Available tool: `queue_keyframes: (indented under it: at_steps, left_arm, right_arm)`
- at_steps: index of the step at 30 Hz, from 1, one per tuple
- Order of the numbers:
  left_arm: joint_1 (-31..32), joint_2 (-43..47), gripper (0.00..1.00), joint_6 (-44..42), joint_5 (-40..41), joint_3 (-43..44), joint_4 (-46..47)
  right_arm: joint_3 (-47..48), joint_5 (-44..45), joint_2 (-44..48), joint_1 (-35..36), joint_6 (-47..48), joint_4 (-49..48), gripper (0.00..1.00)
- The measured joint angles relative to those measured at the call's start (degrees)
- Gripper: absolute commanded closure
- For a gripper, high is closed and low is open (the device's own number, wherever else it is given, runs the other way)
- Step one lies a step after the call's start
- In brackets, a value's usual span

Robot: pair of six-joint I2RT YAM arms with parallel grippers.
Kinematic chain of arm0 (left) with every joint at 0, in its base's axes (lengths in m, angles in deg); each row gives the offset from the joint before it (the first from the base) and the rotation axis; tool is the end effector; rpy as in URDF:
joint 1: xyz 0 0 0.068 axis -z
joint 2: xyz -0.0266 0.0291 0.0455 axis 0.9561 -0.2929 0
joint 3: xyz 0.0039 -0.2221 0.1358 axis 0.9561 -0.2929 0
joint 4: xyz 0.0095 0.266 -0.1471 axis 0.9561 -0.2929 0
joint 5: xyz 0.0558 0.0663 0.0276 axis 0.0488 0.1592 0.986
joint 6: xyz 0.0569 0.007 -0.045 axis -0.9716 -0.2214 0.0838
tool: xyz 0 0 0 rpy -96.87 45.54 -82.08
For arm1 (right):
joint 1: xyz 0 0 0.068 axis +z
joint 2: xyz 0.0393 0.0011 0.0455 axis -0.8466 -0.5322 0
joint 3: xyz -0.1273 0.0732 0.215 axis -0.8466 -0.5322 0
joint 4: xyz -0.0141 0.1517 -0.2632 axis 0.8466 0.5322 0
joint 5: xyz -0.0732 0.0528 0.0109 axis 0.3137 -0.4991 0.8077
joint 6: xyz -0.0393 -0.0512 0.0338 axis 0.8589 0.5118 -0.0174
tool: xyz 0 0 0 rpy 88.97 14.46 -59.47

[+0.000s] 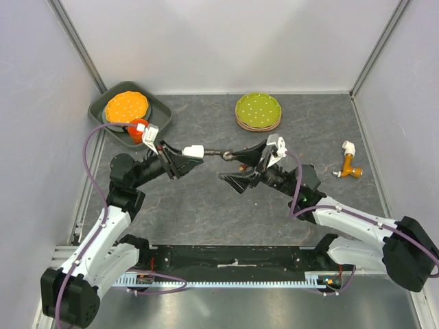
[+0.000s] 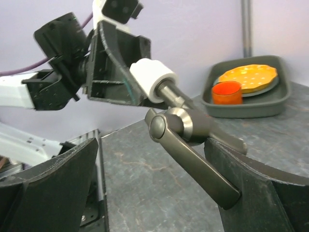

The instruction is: Install the water faucets

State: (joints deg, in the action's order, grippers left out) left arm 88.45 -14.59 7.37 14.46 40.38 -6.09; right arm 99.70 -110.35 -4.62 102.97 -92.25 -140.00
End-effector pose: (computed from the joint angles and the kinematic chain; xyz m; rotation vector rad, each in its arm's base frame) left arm 0.2393 -0.1109 0.2980 0.3495 1.5660 -1.3642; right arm 0.1993 0.2323 0.2684 -0.5991 1.2354 1.2638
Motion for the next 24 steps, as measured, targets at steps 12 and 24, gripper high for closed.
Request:
queue_keyframes:
  at_steps: [12,24]
  left_arm:
    - [0.3,-0.9,0.98,-0.7,-1.4,0.0,-2.3]
    - [0.3,-3.3,0.98,-0.6,-1.5,0.0,-3.5]
  right_arm:
    - [4.2,10.6,3.1,-2.5,3.2,12.0,0.02]
    - [2.6,6.1,10.8,-3.6,17.5,18.4,0.02]
